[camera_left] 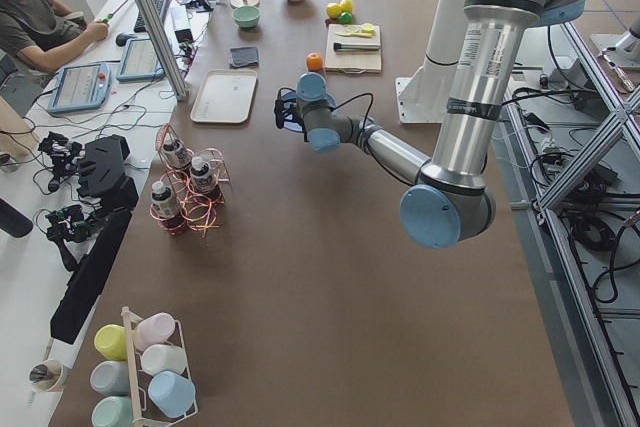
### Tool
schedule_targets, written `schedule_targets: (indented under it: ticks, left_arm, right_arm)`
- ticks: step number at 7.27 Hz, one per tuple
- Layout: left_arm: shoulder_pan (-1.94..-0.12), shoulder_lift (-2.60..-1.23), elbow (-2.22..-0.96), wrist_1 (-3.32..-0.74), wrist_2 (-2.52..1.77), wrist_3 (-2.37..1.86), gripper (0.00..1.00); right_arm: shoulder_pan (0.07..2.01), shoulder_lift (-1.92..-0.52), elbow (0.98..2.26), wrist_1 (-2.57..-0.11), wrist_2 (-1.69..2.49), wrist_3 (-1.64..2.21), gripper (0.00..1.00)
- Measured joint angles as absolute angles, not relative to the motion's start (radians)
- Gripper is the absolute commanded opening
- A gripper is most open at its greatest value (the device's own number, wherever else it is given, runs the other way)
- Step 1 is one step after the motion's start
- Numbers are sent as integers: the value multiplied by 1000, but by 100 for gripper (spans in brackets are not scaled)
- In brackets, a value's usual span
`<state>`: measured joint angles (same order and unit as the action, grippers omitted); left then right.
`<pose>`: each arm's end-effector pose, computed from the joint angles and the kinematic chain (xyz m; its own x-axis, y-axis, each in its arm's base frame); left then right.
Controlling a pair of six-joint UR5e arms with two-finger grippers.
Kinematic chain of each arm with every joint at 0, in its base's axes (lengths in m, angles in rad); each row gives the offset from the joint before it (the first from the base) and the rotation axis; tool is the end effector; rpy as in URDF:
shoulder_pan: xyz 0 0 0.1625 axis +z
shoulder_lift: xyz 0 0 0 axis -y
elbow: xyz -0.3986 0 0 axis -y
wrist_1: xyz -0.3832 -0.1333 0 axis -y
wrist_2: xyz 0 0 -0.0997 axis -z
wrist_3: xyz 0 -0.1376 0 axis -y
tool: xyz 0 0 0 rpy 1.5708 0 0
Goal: Pick orange to plate
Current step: 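Push the blue plate inward with the left gripper while the right arm reaches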
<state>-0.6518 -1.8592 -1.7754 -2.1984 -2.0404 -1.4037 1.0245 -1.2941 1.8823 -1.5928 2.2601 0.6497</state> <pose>0.4377 -0.4234 0.3269 0.3772 -0.1013 -0.9206 0.1565 0.9867 -0.0444 -0.2564 -0.5098 0.3694 0.6491 -0.1151 0.7519 0.0575 0.9931 0.1024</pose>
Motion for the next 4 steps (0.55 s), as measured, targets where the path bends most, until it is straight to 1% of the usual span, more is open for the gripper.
schedule_targets:
  ticks: [2, 4]
  left_arm:
    - [-499, -1925, -1777, -2160, -1917, -1471, 0]
    - [-419, -1951, -1762, -2156, -1847, -1488, 0]
  right_arm:
    - [885, -1222, 1878, -1585, 2174, 813, 99]
    - [772, -1191, 1836, -1492, 2081, 936, 99]
